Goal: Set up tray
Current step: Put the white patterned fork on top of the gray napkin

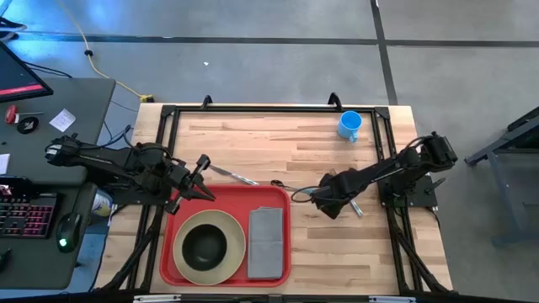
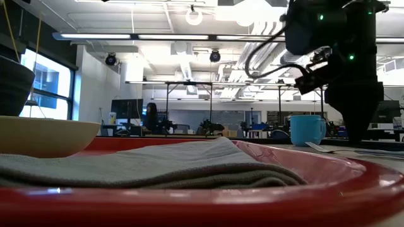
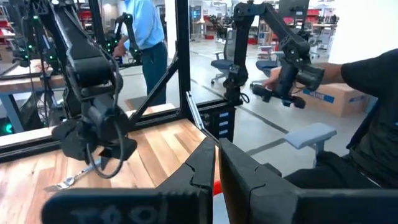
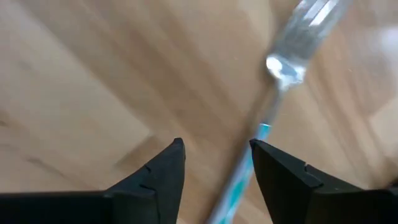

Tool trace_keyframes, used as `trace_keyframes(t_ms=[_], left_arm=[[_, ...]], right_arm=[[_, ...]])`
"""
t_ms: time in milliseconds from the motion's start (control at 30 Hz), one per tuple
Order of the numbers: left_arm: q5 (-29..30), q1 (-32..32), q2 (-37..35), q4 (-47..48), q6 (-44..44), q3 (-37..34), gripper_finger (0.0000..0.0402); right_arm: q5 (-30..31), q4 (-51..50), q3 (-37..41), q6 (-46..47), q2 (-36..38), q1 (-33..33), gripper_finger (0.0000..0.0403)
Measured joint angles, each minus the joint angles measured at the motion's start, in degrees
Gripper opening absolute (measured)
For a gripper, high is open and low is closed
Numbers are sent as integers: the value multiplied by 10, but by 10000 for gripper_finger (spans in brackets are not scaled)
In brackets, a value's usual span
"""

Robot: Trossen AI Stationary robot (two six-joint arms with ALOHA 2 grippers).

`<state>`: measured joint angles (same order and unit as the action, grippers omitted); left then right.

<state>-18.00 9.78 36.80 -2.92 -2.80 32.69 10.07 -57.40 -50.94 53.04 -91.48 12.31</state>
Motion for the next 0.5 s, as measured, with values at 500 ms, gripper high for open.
trace_keyframes(t_ms=[500], left_arm=[[36,0,0,1,0,0,56]], right_arm=[[-16,-20,2,-44,0,-108,188]])
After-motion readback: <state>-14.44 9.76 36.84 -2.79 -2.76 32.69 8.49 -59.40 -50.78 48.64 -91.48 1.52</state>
